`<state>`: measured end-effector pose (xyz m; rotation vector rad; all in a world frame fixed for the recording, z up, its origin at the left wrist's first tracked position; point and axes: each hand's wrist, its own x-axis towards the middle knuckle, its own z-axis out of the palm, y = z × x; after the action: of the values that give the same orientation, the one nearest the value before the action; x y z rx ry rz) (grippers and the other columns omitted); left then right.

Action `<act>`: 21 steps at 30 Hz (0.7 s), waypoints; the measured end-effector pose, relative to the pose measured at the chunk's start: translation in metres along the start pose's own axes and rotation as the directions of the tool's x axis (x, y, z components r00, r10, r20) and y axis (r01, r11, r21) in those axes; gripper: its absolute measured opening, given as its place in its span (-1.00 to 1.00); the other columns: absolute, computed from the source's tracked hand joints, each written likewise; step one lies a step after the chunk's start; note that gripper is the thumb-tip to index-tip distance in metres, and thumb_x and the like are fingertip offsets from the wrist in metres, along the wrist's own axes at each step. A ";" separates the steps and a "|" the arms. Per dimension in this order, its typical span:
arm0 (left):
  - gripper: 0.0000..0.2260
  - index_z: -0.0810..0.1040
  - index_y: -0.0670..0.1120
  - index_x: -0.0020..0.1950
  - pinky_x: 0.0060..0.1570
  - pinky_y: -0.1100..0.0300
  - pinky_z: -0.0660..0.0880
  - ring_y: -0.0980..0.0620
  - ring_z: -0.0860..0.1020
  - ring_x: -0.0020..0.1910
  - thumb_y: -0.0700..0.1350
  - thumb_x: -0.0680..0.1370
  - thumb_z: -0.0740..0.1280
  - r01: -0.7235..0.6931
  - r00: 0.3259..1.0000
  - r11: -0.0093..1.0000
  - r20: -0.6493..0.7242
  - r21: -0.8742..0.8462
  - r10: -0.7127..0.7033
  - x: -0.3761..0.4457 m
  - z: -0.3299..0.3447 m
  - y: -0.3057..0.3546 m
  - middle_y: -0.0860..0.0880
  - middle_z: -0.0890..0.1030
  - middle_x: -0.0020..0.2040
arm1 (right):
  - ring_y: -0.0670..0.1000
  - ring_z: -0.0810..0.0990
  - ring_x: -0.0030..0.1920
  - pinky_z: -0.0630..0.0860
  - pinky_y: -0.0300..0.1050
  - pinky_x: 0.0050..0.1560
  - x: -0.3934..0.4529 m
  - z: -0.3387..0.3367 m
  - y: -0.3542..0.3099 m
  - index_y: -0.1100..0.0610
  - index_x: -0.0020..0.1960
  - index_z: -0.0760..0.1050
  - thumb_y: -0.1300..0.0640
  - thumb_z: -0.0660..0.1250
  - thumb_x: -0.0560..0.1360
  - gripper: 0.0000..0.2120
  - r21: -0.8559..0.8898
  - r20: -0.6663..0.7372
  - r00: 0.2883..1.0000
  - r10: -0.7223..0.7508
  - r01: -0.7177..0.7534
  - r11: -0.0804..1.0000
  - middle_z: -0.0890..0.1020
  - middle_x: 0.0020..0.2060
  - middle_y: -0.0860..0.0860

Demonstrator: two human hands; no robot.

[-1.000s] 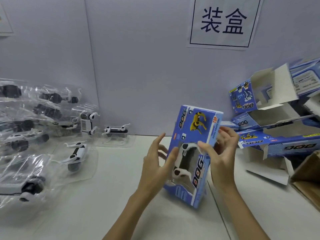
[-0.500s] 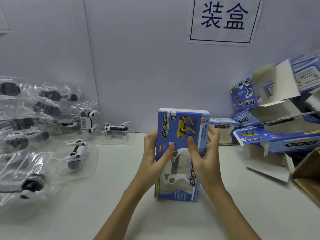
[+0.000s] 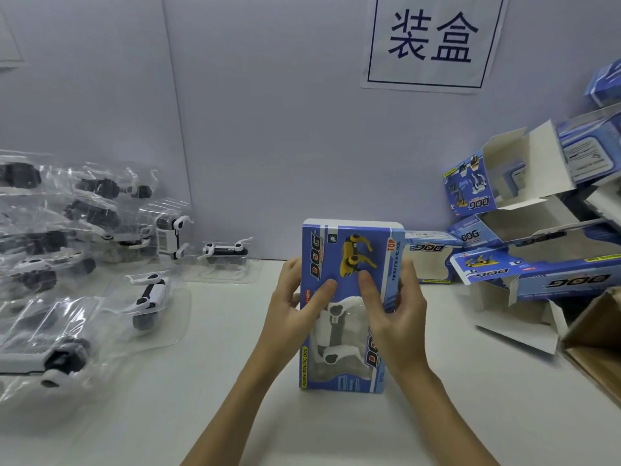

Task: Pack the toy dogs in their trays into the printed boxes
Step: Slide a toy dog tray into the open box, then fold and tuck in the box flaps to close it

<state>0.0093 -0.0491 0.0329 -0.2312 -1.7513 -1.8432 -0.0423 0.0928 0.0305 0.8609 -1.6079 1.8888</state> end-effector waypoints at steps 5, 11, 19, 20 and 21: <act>-0.73 0.61 0.45 0.07 -0.11 0.22 0.66 -0.04 0.66 0.23 0.25 0.39 0.45 -0.031 0.999 1.000 0.031 -0.003 0.031 0.001 0.001 0.002 -0.11 0.57 0.31 | 0.01 0.72 0.05 0.66 -0.12 0.01 0.001 -0.004 0.002 -0.03 0.23 0.58 -0.35 0.39 0.52 -0.53 -0.060 -0.005 1.000 0.031 -0.031 0.998 0.73 0.01 -0.09; -0.76 0.57 0.28 0.22 0.02 0.25 0.62 -0.02 0.54 0.27 0.26 0.57 0.39 -0.223 0.941 0.938 -0.190 0.266 0.278 0.006 0.003 -0.013 0.01 0.45 0.27 | 0.01 0.47 0.45 0.47 -0.16 0.38 -0.009 0.013 0.013 0.10 0.56 0.28 0.03 0.46 0.59 -0.38 -0.208 -0.070 0.994 -0.087 0.071 0.976 0.44 0.45 -0.09; -0.65 0.39 0.11 0.55 -0.07 0.23 0.60 -0.01 0.65 -0.07 -0.03 0.75 0.17 -0.287 0.929 0.929 -0.167 0.233 0.329 0.005 -0.010 -0.011 0.04 0.64 0.02 | -0.09 0.51 0.44 0.56 -0.20 0.29 -0.010 0.015 0.020 -0.14 0.53 0.22 -0.13 0.55 0.45 -0.23 0.062 0.133 0.970 0.202 -0.212 0.975 0.51 0.44 -0.15; -0.62 0.37 0.09 0.54 -0.07 0.26 0.61 -0.01 0.67 -0.04 -0.04 0.71 0.25 -0.251 0.942 0.941 -0.167 0.228 0.292 0.006 -0.010 -0.011 0.03 0.65 0.01 | -0.03 0.58 0.39 0.61 -0.08 0.27 -0.007 0.007 0.021 -0.12 0.51 0.28 -0.06 0.51 0.49 -0.32 0.143 0.155 0.954 0.257 -0.279 0.950 0.58 0.37 -0.12; -0.56 0.36 0.08 0.53 -0.05 0.28 0.61 0.02 0.67 0.03 -0.02 0.64 0.33 -0.206 0.954 0.948 -0.167 0.241 0.249 0.008 -0.009 -0.011 0.06 0.65 0.05 | 0.05 0.63 0.34 0.64 0.01 0.25 -0.003 -0.001 0.021 -0.09 0.49 0.36 -0.05 0.47 0.53 -0.42 0.211 0.194 0.932 0.305 -0.343 0.915 0.63 0.33 -0.06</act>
<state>-0.0004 -0.0605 0.0264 -0.1520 -1.6980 -1.4424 -0.0559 0.0898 0.0141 0.9044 -1.7255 2.3408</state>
